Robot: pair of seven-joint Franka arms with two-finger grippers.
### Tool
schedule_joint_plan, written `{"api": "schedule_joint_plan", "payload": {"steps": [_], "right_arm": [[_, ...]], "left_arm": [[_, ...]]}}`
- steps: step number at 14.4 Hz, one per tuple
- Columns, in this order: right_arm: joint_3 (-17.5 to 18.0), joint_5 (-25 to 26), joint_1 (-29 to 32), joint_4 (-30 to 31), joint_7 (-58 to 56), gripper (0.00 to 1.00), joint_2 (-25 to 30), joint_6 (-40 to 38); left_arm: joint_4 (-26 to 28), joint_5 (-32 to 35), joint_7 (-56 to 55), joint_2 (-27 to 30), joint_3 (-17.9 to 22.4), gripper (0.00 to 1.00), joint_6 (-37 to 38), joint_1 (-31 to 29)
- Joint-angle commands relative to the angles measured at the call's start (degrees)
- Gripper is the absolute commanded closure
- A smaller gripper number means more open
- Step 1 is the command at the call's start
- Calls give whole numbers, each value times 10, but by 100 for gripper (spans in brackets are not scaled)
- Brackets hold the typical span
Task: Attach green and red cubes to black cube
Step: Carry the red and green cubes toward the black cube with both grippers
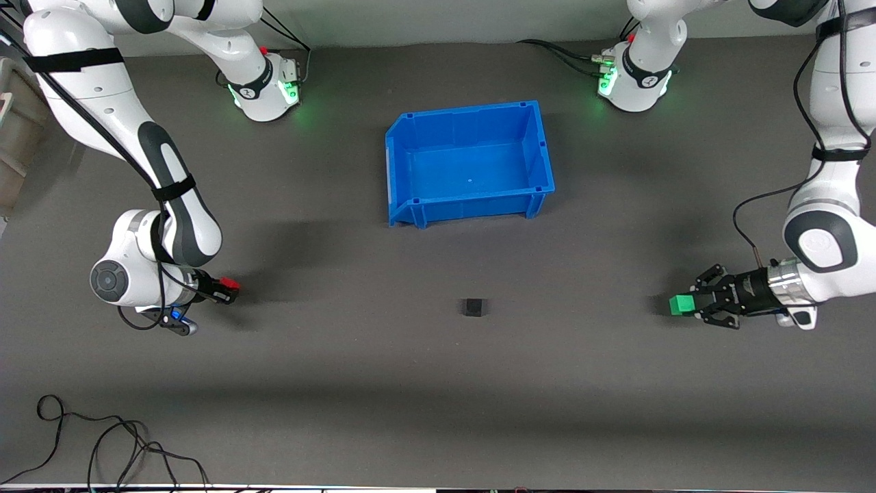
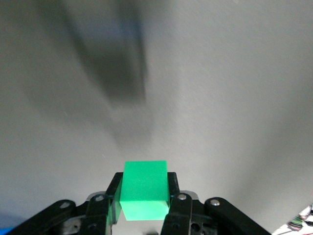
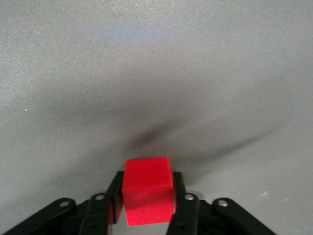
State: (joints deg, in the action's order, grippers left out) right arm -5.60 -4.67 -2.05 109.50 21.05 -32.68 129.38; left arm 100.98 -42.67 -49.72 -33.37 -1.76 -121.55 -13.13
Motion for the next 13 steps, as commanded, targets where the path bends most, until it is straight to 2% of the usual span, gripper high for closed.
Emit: {"api": "schedule_joint_plan", "payload": {"steps": [1,2,3,6,8,10,13], "right_arm": [[-2,-3,-1,-4,-2,82,-2,0],[-2,-6,-1,-6,0,96,-2,1],[-2,-16,-1,-9,19,100,-1,0],[-1,-95,-9,-29,134,100,1,0],[3,-102,-24,-42,198,100,1,1],[3,-103,-51,-57,256,100,0,1],[3,-155,-103,-103,359,100,-17,1]], "left_arm": [[-24,5,-77,1,7,78,5,54],[-25,3,-96,0,7,78,4,73],[-26,0,-112,1,6,78,-2,87],[-27,-3,-185,-1,6,78,-57,170],[-30,-6,-222,-8,6,78,-113,220],[-35,-4,-217,-13,3,80,-118,253],[-75,-5,-224,-50,3,80,-145,300]]}}
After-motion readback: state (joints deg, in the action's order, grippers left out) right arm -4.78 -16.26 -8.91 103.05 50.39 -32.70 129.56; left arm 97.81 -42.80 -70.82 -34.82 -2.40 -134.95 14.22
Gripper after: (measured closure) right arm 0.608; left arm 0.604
